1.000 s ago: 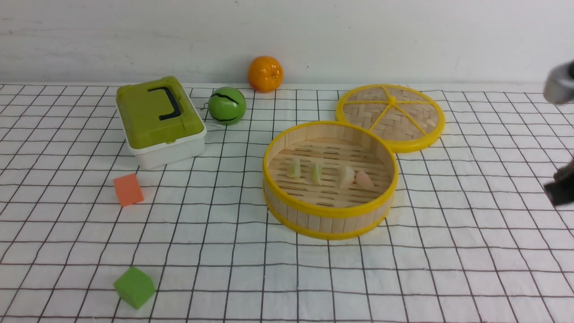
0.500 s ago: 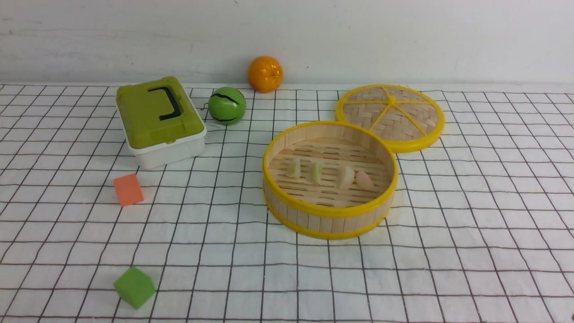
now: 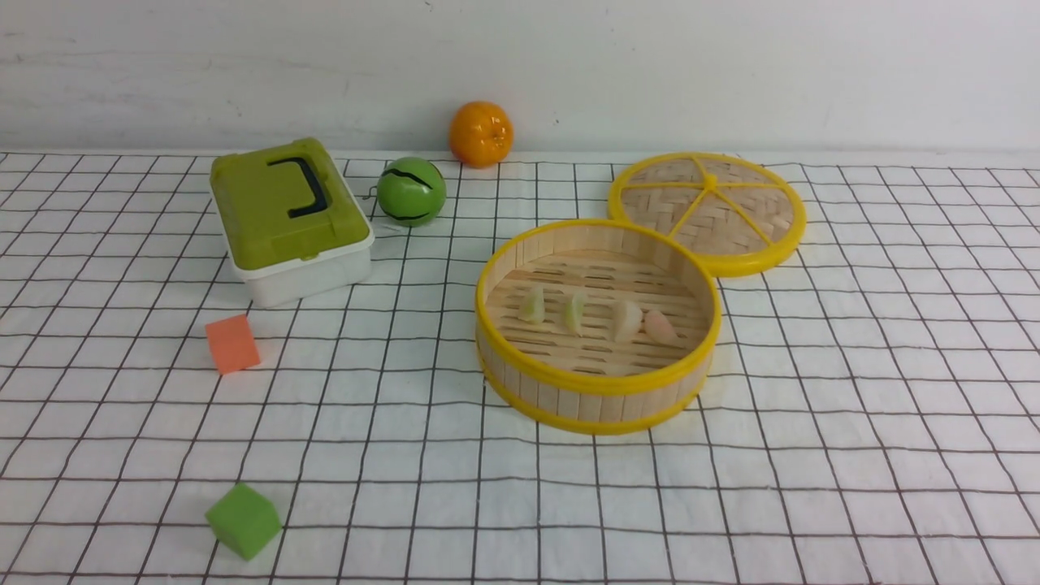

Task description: Put the dumplings into the steamer on the table with the white tablecloth.

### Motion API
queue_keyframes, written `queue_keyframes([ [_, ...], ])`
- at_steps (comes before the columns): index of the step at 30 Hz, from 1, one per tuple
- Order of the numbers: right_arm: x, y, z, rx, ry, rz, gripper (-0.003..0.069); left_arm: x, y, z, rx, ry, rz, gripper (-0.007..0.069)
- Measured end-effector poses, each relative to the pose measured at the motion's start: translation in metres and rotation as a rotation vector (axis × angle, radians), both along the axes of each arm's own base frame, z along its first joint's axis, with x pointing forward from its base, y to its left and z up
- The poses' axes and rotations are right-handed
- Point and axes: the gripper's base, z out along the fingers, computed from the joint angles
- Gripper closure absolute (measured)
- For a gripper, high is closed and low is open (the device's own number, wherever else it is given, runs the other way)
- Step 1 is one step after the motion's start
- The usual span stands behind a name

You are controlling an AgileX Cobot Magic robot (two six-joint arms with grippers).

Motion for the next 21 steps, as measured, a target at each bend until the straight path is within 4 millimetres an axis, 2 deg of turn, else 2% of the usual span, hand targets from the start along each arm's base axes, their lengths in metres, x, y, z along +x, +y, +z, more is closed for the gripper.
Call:
queue_keyframes([
  [3, -0.018, -0.004, -0.008, 0.001, 0.034, -0.043, 0.0639, 0.0, 0.0, 0.0, 0.001, -0.001, 0.0, 0.0534],
  [5, -0.022, -0.005, -0.015, 0.0, 0.095, -0.07, 0.0639, 0.0, 0.0, 0.0, -0.001, -0.003, 0.0, 0.0533],
  [11, -0.026, -0.004, -0.031, -0.012, 0.273, -0.075, 0.0635, 0.0, 0.0, 0.0, 0.0, 0.0, 0.001, 0.0531],
  [21, -0.026, -0.004, -0.032, -0.033, 0.291, -0.076, 0.0628, 0.0, 0.0, 0.0, 0.001, -0.001, 0.001, 0.0521],
])
